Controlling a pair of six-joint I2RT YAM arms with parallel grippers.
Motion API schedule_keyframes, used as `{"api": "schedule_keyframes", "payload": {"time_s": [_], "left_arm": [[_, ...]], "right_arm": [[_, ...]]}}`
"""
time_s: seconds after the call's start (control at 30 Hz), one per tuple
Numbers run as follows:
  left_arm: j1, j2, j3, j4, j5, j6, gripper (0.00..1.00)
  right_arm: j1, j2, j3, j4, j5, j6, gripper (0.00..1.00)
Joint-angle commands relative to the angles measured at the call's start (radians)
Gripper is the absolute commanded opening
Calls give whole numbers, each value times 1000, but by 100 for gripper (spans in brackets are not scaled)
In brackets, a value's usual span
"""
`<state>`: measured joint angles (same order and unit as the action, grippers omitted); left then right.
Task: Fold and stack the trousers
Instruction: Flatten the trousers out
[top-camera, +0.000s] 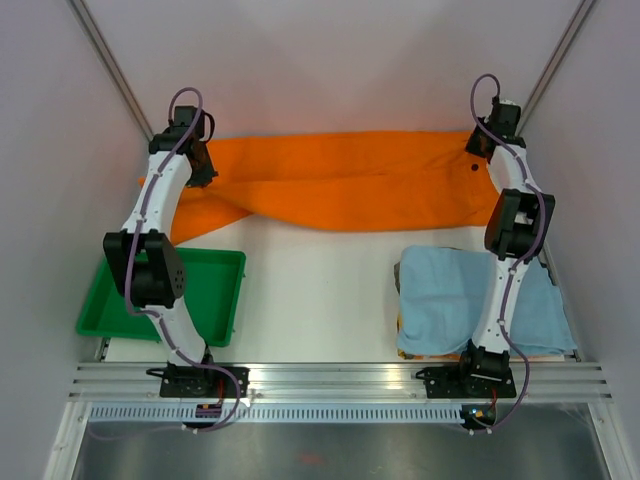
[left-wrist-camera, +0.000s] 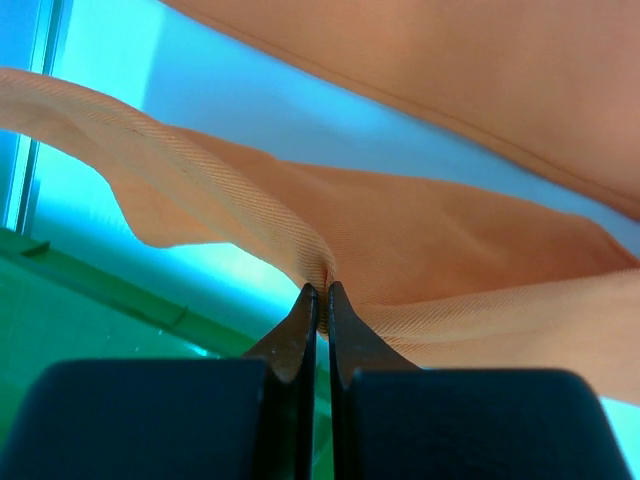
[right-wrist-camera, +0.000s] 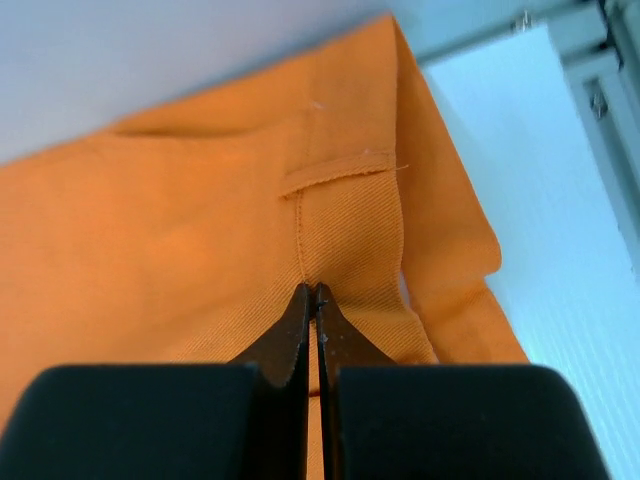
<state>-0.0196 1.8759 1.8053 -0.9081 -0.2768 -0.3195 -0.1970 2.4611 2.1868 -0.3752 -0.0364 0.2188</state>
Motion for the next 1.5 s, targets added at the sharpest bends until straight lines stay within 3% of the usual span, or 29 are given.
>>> {"api": "schedule_keyframes", "payload": {"time_s": [0.0, 0.13, 0.27, 0.37, 0.47, 0.6, 0.7, 0.87, 0.93, 0.97, 1.0, 1.03, 1.1, 1.13, 1.17, 1.23, 1.27, 1.37, 1.43, 1.47], "left_arm": [[0, -125, 57, -89, 22, 63, 2], [-8, -234, 85, -195, 1, 69, 2], [-8, -351, 91, -233, -36, 85, 2], [-8, -339, 149, -264, 8, 115, 2], [-8, -240, 253, -294, 37, 174, 2], [-8, 41, 393, -347, 74, 218, 2], [-8, 162, 420, -331, 116, 232, 2], [-8, 379, 444, -298, 57, 177, 2], [-9, 393, 431, -264, 117, 137, 2], [-9, 381, 399, -212, 148, 126, 2], [-9, 370, 378, -181, 196, 120, 4], [-9, 356, 367, -158, 200, 106, 7], [-8, 322, 362, -112, 145, 94, 25], [-8, 310, 370, -104, 111, 89, 37], [-8, 296, 380, -95, 75, 83, 68], [-3, 238, 356, -78, -45, 59, 90], [1, 212, 335, -66, -77, 47, 97], [67, 83, 162, 20, -124, -35, 99], [183, -3, 7, 95, -26, -117, 99], [184, -26, -38, 116, 13, -140, 99]], "right_arm": [[-2, -148, 41, 173, -22, 24, 0], [-2, -238, 4, 160, -4, 13, 0], [-2, -365, -133, 186, 36, 1, 0], [-2, -410, -162, 150, 98, -35, 0], [-4, -387, -139, 107, 99, -59, 0], [-4, -291, -82, 49, 55, -58, 0], [-4, -211, -65, 41, 41, -50, 0], [-4, -133, -59, 50, 1, -64, 0], [-4, -129, -50, 26, -23, -71, 17], [-4, -132, -48, 15, -26, -76, 42], [-4, -139, -44, -11, -25, -85, 51], [-4, -157, -44, -24, -11, -87, 62], [-5, -207, -48, -72, -5, -110, 79], [-5, -232, -56, -88, 0, -113, 82], [-5, -258, -70, -103, 9, -113, 82], [-7, -358, -154, -116, 30, -102, 84], [-12, -391, -194, -117, 79, -92, 88], [-45, -517, -379, -90, 84, -44, 88], [-86, -579, -557, -67, 90, 19, 88], [-102, -591, -558, -67, 90, 36, 87]]}}
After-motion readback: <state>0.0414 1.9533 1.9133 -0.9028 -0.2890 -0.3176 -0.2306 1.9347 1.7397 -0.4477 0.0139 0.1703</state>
